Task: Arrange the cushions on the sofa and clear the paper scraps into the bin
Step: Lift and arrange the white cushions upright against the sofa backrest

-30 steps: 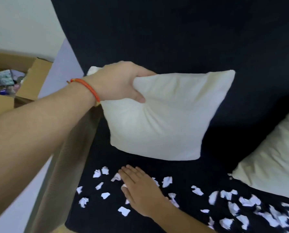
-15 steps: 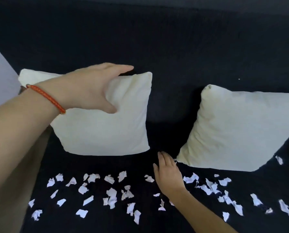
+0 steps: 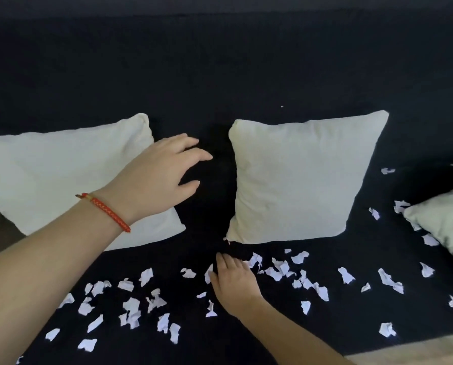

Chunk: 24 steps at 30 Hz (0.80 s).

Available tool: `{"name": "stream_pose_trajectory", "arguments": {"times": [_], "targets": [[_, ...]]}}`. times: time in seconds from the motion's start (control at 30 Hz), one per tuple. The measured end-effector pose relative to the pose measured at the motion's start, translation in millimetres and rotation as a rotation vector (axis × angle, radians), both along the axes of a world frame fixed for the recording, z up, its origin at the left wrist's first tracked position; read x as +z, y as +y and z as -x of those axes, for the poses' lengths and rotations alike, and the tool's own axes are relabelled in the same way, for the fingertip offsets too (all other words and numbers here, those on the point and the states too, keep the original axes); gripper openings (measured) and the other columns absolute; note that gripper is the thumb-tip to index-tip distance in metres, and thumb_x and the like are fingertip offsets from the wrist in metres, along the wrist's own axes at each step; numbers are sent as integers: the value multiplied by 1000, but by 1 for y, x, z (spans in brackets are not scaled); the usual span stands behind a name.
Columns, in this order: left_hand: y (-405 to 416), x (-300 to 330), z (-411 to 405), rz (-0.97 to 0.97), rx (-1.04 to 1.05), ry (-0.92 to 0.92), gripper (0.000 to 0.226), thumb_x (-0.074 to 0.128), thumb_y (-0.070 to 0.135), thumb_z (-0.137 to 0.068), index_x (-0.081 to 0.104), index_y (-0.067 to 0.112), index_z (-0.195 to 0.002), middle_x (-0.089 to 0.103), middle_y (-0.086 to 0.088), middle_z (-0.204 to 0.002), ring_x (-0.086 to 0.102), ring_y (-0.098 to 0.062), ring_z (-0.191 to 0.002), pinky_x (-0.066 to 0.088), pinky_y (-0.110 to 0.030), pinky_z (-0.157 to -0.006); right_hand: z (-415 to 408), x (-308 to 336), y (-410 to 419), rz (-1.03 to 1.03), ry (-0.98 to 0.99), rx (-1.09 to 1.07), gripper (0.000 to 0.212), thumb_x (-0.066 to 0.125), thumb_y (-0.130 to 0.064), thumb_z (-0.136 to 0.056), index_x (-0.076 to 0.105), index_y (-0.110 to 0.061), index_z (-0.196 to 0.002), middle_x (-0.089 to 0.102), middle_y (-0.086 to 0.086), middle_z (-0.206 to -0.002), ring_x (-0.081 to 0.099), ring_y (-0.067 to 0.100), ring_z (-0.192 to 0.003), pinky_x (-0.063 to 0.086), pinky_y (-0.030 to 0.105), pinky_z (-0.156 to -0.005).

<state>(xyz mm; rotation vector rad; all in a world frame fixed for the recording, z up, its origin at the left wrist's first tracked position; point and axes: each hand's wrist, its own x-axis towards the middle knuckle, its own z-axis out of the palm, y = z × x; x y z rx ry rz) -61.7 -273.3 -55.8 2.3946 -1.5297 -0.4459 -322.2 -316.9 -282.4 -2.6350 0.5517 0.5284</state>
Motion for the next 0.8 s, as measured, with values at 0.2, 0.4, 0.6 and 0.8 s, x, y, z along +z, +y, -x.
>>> {"name": "stream_pose_trajectory", "arguments": {"times": [0.2,0.4,0.6,0.8], "targets": [[-27,3,32,16,28,31,46,66,27,-99,60,32,-144,47,2,-160,35,-18,-154,31,-38,-123,-1,-10,-22,4,24,-25,68,26,-50,-103,57,-6,-145,59,13,-148,55,27,-140,46,45,-116],[-77,15,76,193,83,111,32,64,18,-97,71,27,-127,65,13,-125,61,-9,-117,49,-31,-101,38,11,-44,-125,6,100,64,17,-42,-109,28,-8,-162,36,11,-165,28,27,-156,14,45,-130],[-155,11,136,154,107,362,29,66,18,-98,69,36,-121,67,16,-110,61,2,-109,48,-18,-94,127,16,-120,-76,-82,-13,58,29,-45,-107,51,-16,-151,57,1,-151,51,20,-143,35,42,-122],[-238,-3,202,185,246,562,22,66,16,-100,72,33,-112,71,10,-103,64,2,-95,48,-17,-85,190,28,-226,1,-70,-155,75,12,-53,-101,48,-14,-154,50,2,-158,43,19,-149,29,40,-125]]}}
